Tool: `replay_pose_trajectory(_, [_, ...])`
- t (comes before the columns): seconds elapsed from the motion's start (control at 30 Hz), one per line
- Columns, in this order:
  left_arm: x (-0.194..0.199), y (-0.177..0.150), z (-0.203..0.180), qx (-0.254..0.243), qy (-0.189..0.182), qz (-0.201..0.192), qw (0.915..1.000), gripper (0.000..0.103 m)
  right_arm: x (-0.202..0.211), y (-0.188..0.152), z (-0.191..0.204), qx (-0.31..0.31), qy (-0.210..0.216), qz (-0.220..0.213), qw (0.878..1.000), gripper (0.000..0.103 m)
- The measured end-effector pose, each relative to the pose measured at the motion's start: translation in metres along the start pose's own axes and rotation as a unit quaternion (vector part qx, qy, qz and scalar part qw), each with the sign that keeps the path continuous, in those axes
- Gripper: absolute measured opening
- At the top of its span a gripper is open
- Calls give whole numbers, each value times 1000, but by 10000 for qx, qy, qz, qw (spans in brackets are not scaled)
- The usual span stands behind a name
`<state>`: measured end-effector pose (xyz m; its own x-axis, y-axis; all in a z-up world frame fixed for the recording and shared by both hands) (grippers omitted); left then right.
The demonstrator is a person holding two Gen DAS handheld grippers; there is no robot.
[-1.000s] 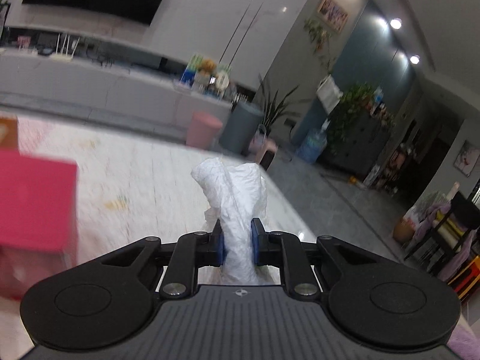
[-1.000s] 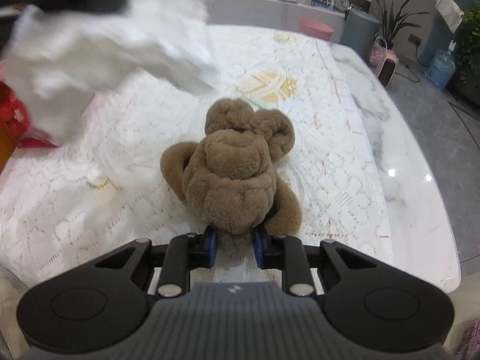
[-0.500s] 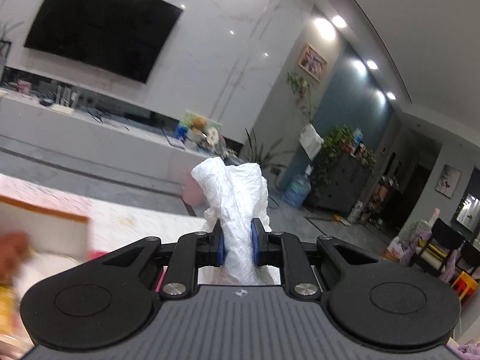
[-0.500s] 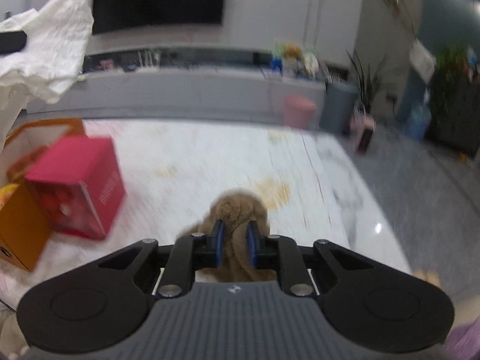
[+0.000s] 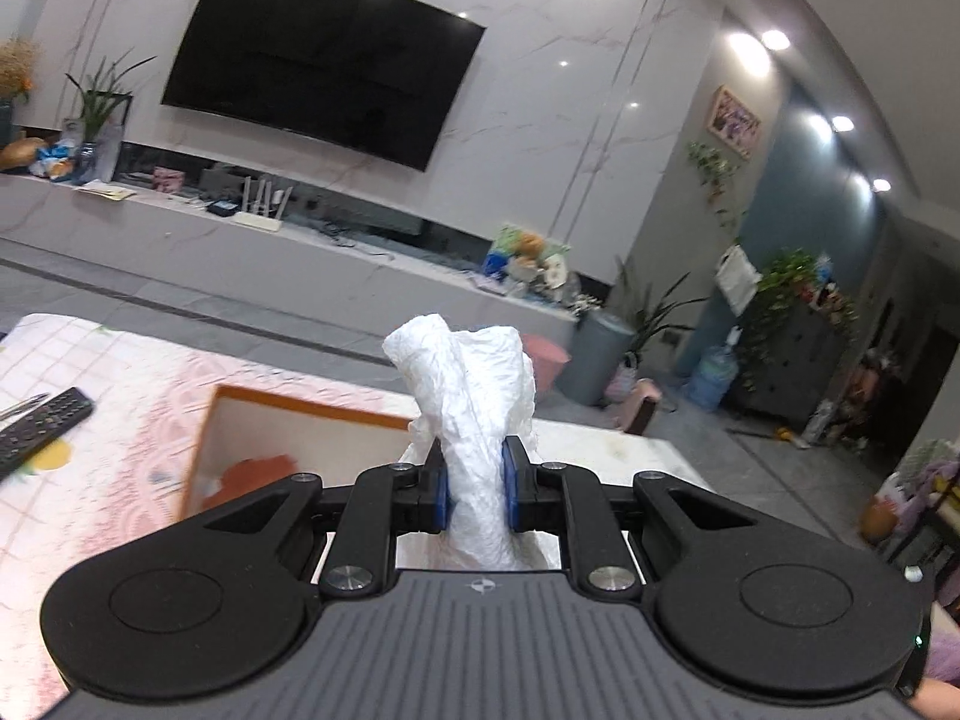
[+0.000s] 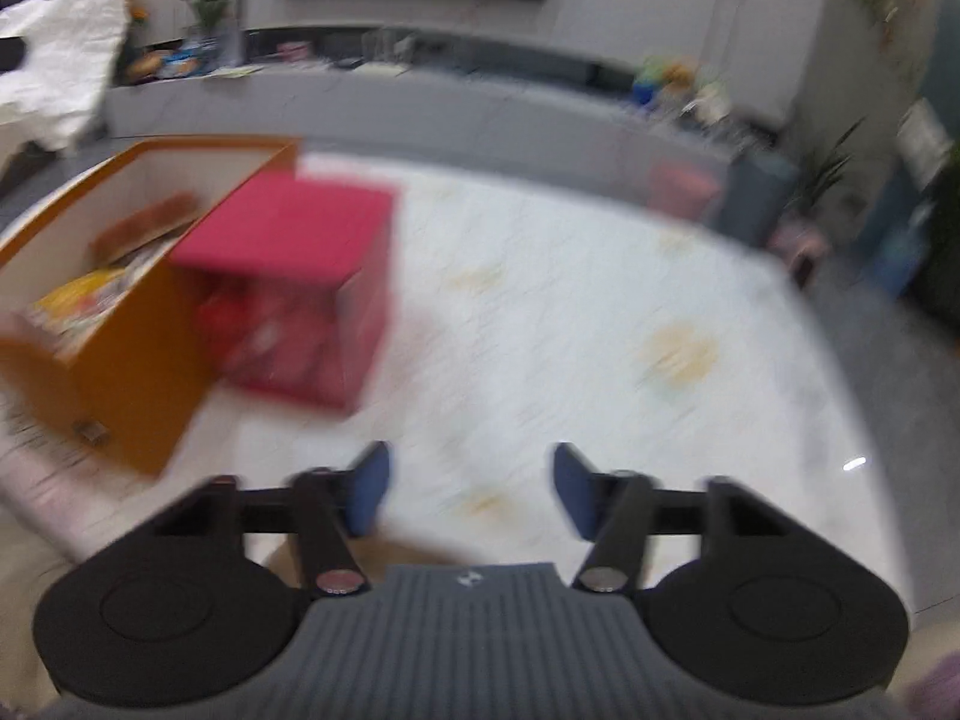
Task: Organize soft objects
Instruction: 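Open the left gripper to drop the cloth while the right gripper releases the bear into the shoebox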
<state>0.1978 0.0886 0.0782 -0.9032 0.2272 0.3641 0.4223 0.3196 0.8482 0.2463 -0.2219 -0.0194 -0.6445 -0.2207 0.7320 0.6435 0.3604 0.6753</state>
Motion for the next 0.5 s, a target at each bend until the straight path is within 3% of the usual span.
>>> replay_pose_trajectory(0.03, [1, -2, 5, -18, 42, 5, 10000, 19, -4, -7, 10, 83, 284, 70, 9995, 71])
replay_pose_trajectory(0.07, [3, -3, 13, -30, 79, 15, 10000, 19, -7, -13, 21, 302, 480, 147, 9983, 84])
replay_pose_trajectory(0.13, [4, -8, 23, -5, 155, 52, 9999, 19, -16, -22, 45, 1102, 503, 273, 9923, 96])
replay_pose_trajectory(0.2, [1, -12, 34, 40, 214, 139, 9997, 19, -29, -31, 64, 1889, 218, 455, 9807, 96])
replay_pose_trajectory(0.3, [-5, -19, 49, 3, 329, 330, 9989, 19, -52, -42, 75, 2242, 212, 1065, 9685, 96])
replay_pose_trajectory(0.4, [-14, -26, 66, 54, 494, 564, 9972, 19, -62, -45, 71, 2089, 283, 1143, 9708, 84])
replay_pose_trajectory(0.43, [-18, -28, 71, 76, 560, 634, 9964, 19, -61, -44, 69, 1952, 380, 1128, 9735, 73])
replay_pose_trajectory(0.47, [-20, -30, 75, 82, 637, 676, 9956, 19, -60, -42, 67, 1853, 380, 1114, 9756, 55])
replay_pose_trajectory(0.5, [-22, -32, 80, 77, 695, 704, 9951, 19, -57, -38, 66, 1830, 293, 1053, 9770, 47])
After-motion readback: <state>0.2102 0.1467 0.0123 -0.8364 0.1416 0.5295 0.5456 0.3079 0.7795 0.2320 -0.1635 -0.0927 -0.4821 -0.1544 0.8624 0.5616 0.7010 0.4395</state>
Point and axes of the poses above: each gripper's, at about its wrist camera, not at the fingertips, and x roughly against the way its jaws point, z to its left, y to its top, the point moved 3 cm from there along -x, roughly the way its jaws point, and after that the axes turned 3 degrees about x, right-handed, at the moved point
